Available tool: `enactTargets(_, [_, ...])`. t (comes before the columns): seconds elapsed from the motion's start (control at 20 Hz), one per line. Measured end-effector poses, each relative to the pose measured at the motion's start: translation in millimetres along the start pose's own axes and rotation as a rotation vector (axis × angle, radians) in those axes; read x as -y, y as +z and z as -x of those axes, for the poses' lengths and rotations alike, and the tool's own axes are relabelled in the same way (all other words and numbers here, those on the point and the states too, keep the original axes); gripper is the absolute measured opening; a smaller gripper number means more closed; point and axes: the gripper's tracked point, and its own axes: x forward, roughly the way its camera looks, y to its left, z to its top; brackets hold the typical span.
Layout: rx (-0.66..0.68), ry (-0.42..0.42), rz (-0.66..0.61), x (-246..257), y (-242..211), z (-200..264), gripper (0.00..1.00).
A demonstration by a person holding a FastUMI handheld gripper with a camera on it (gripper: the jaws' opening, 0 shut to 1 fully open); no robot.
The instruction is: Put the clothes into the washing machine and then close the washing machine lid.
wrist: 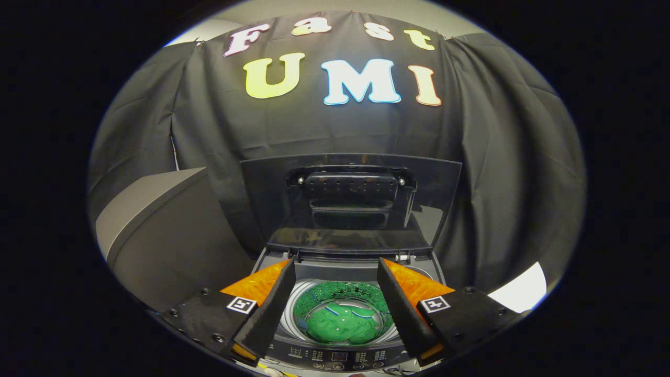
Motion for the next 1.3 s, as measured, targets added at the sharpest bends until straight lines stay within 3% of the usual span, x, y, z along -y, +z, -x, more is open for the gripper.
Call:
enactTargets(0.55, [0.112, -0.018, -0.028, 4, 59, 3, 0.98])
enactTargets(1.3, [0.227, -0.020, 0.006, 3, 149, -41, 0.97])
